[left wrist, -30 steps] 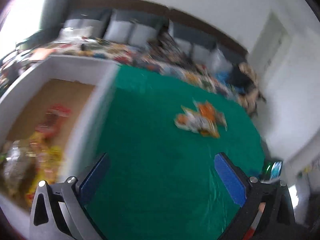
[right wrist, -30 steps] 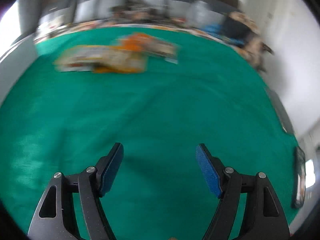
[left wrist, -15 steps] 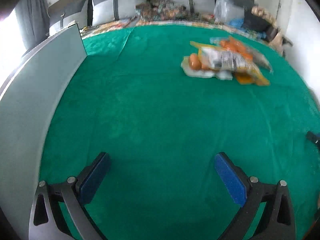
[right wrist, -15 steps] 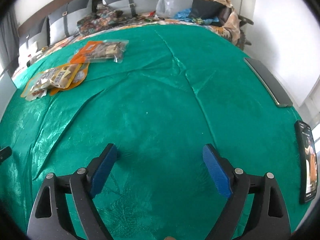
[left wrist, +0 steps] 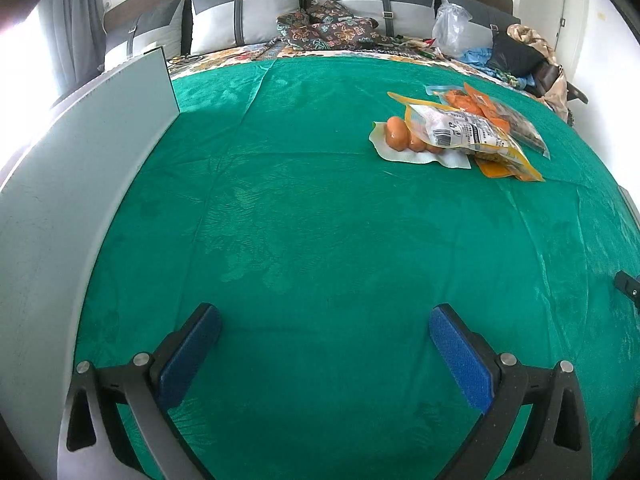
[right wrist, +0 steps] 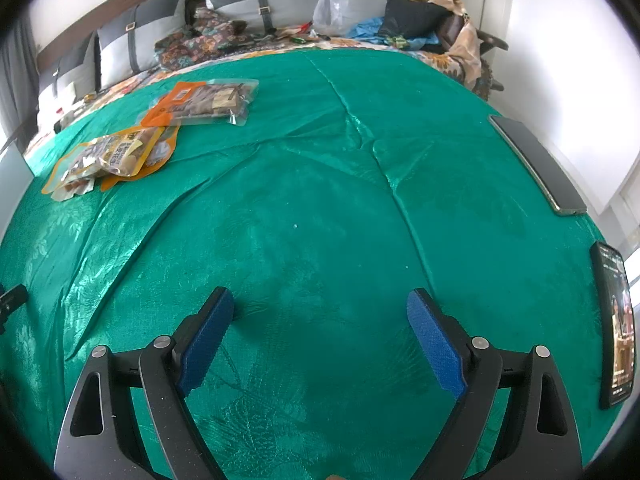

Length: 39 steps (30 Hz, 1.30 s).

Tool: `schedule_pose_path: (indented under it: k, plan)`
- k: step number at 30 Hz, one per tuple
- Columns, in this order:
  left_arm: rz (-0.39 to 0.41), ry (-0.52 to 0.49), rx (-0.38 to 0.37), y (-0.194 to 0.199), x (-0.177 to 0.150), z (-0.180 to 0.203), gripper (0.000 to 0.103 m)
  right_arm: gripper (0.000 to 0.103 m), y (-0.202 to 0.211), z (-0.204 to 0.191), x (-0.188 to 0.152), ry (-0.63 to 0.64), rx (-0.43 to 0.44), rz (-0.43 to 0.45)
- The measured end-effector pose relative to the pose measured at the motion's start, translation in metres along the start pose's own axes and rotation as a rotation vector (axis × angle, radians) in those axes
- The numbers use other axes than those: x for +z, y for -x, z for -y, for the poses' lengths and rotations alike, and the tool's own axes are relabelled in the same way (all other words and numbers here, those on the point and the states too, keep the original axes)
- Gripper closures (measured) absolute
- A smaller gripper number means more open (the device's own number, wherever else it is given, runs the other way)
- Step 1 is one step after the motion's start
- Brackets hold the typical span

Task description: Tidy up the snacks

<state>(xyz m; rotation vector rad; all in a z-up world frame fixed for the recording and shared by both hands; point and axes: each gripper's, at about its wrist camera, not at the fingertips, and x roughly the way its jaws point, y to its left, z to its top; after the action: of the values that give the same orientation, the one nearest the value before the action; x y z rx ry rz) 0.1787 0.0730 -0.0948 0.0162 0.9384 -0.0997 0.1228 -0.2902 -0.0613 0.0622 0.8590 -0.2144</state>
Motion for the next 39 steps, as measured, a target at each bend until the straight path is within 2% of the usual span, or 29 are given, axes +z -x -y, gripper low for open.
schedule_pose_path:
  k: [35, 36, 39]
  plan:
    - [-0.003, -0.011, -0.009, 0.001, 0.0, 0.0, 0.0, 0.011, 0.0, 0.0, 0.0, 0.001, -0.001, 0.0]
    - [-0.011, -0.027, -0.018, 0.001, 0.002, 0.0, 0.0, 0.011, 0.0, -0.001, 0.0, 0.0, 0.0, 0.0]
    - [-0.122, -0.091, -0.071, -0.005, 0.019, 0.006, 0.001, 0.011, -0.001, -0.001, 0.0, 0.0, 0.0, 0.0]
